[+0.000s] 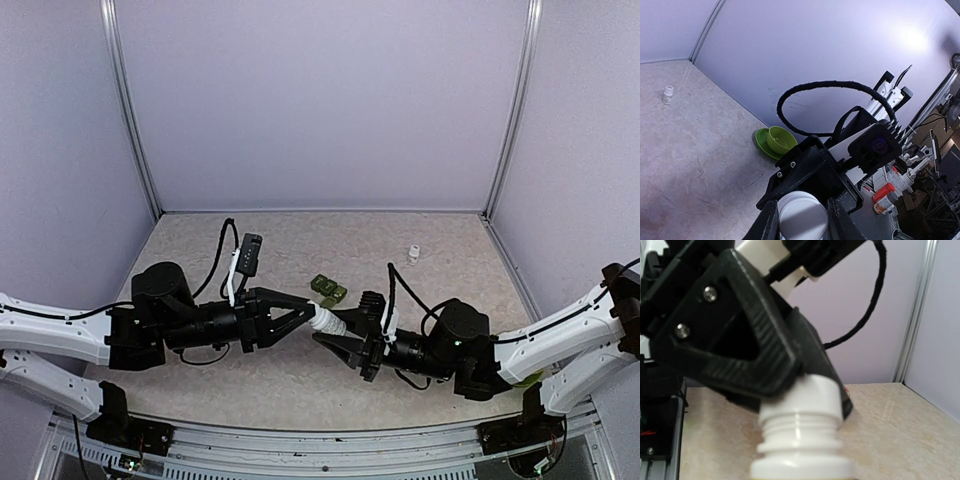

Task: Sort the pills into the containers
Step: Close the lid of the pill bottle.

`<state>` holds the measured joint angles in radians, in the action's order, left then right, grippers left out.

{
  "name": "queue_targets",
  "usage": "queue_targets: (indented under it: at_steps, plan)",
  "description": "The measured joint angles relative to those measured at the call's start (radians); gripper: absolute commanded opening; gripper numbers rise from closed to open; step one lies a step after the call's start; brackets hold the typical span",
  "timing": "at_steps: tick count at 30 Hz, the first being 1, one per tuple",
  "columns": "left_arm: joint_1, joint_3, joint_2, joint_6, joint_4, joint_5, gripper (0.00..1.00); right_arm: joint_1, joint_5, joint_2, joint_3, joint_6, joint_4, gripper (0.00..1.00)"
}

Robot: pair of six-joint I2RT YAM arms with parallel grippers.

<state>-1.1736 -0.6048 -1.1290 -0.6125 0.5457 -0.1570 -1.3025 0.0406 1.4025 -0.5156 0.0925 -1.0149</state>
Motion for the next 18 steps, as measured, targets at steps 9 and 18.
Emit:
queue_targets:
  at_steps: [9,18]
  plan:
    - [0.002,0.000,-0.011,-0.039,-0.012,0.060,0.29,-0.045,0.169,0.019,-0.043,0.066,0.060,0.09]
    - [0.005,0.000,-0.024,-0.066,-0.038,0.097,0.29,-0.103,0.373,0.061,-0.069,0.172,0.078,0.09]
